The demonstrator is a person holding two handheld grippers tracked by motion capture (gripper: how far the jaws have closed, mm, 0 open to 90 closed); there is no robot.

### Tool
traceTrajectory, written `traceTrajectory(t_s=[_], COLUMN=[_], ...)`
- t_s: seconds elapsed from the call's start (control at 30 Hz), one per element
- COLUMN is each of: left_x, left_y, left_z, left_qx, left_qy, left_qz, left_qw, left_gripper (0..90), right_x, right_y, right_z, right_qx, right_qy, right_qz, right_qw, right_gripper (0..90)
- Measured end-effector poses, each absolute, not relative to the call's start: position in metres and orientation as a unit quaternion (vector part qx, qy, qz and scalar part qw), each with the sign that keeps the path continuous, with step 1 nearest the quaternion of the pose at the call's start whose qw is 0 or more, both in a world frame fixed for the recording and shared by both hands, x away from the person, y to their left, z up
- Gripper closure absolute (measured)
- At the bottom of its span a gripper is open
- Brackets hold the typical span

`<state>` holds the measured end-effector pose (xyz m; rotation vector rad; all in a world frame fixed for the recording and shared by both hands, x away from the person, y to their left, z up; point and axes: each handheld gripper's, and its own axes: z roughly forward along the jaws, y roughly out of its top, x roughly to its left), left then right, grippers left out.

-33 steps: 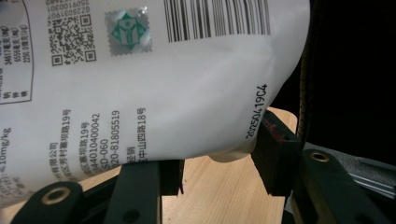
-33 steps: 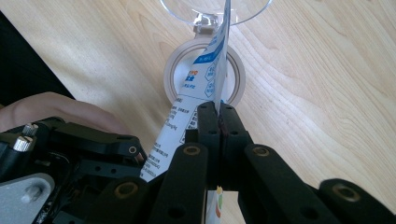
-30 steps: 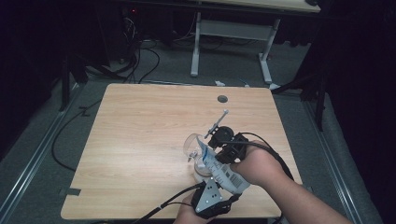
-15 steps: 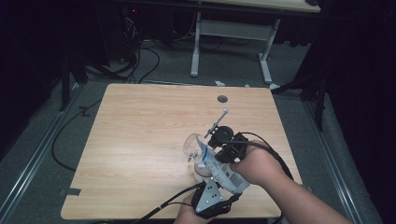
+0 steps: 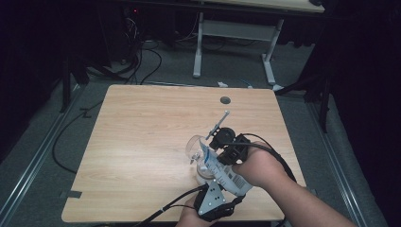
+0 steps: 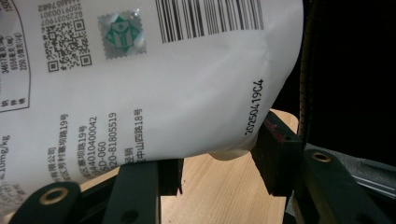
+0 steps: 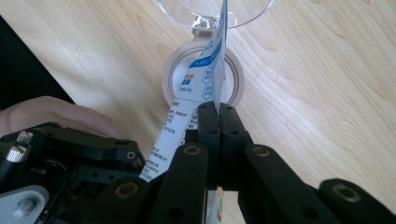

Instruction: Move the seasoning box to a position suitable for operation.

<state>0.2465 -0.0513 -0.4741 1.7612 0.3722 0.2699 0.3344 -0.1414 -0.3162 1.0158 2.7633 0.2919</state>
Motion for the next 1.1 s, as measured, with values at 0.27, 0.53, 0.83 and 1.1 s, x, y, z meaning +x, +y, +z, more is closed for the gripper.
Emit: traceTrajectory(t_s=[0.27,0.53,0.83,1.1], left_x=[0.2461,0.2463,0.2460,0.2461], left_y=[-0.0514,-0.0515,-0.0515,-0.0514], left_z=[-0.4736,-0.4737,-0.4723,-0.4717], left_qx=[0.763,0.763,0.761,0.762], left_qy=[0.161,0.160,0.160,0.160], left_qz=[0.119,0.120,0.120,0.119], left_qw=[0.615,0.614,0.617,0.616], left_gripper=[57.1,57.2,57.3,57.3], right_x=[0.3347,0.3341,0.3335,0.3338], right_y=[-0.1401,-0.1388,-0.1389,-0.1384], right_z=[-0.3167,-0.3171,-0.3149,-0.3155], right_qx=[0.339,0.340,0.337,0.337], right_qy=[0.931,0.931,0.932,0.932], right_qz=[0.096,0.094,0.094,0.094], right_qw=[0.093,0.093,0.096,0.095], right_gripper=[90.0,89.9,89.9,89.8])
